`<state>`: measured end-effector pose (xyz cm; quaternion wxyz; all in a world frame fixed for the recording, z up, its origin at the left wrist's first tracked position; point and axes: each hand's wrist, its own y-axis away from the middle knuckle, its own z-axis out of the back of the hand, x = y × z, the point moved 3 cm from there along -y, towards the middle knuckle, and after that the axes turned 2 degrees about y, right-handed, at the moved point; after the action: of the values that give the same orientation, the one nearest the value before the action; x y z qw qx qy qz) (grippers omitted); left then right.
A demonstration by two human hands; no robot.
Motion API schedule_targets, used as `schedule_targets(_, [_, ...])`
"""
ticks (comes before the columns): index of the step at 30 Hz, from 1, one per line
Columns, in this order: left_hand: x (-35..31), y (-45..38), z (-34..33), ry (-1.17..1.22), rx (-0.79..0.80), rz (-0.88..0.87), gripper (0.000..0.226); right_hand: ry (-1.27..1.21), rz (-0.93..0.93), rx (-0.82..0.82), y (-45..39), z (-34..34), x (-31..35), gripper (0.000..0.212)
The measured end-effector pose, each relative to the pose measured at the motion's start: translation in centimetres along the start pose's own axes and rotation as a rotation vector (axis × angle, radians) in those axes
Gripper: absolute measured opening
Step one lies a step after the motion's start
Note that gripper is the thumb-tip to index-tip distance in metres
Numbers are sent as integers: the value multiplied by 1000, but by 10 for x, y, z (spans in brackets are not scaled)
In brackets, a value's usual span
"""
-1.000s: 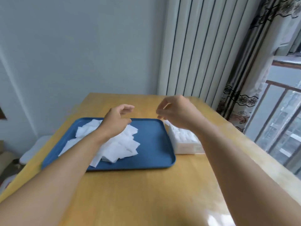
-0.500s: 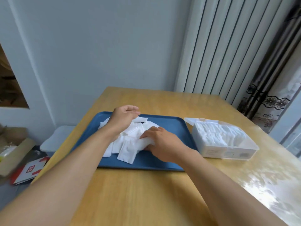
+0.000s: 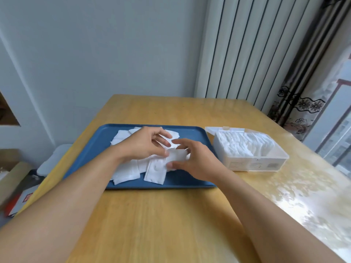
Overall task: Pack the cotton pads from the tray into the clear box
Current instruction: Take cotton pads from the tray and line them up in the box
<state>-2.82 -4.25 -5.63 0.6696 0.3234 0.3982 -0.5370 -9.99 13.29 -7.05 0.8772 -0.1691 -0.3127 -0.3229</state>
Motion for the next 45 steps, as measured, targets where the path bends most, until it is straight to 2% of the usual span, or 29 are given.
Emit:
schedule_targets(2, [-3, 0, -1, 6, -15, -5, 38, -79, 10, -108, 0, -2, 2, 48])
schedule_targets(4, [-4, 1, 1, 21, -31, 2, 29, -206, 15, -183, -1, -1, 2, 37])
schedule_targets(9, [-6, 0, -2, 90, -39, 5, 23, -438, 20, -312, -1, 9, 2, 36])
schedule_targets(13, [-8, -1, -6, 183, -71, -27, 23, -469, -18, -400, -2, 14, -2, 27])
schedule_targets(18, [-9, -2, -9, 238, -116, -38, 9, -474, -72, -382, -2, 16, -6, 20])
schedule_targets(21, [-5, -4, -7, 265, -166, -34, 8, -485, -92, -376, -3, 16, -7, 15])
schedule_targets(24, [-3, -6, -6, 296, -223, -19, 11, -530, -116, -362, -4, 16, -8, 21])
schedule_targets(27, [-5, -6, -7, 434, -273, -9, 9, -608, -136, -311, -4, 14, -7, 26])
schedule_targets(32, [-9, -5, -14, 549, -184, 16, 15, -607, -94, -329, -3, 17, -4, 9])
schedule_targets(35, [-8, -7, -15, 576, -246, 11, 9, -671, -104, -369, -4, 19, -5, 6])
schedule_targets(40, [-5, -11, -8, 732, -399, 49, 11, -903, -177, -442, -8, 24, -11, 15])
schedule_targets(42, [-3, -11, -7, 756, -432, 64, 15, -1022, -177, -405, -8, 25, -10, 23])
schedule_targets(45, [-3, -11, -10, 735, -459, 70, 17, -1154, -164, -266, -6, 20, -4, 33])
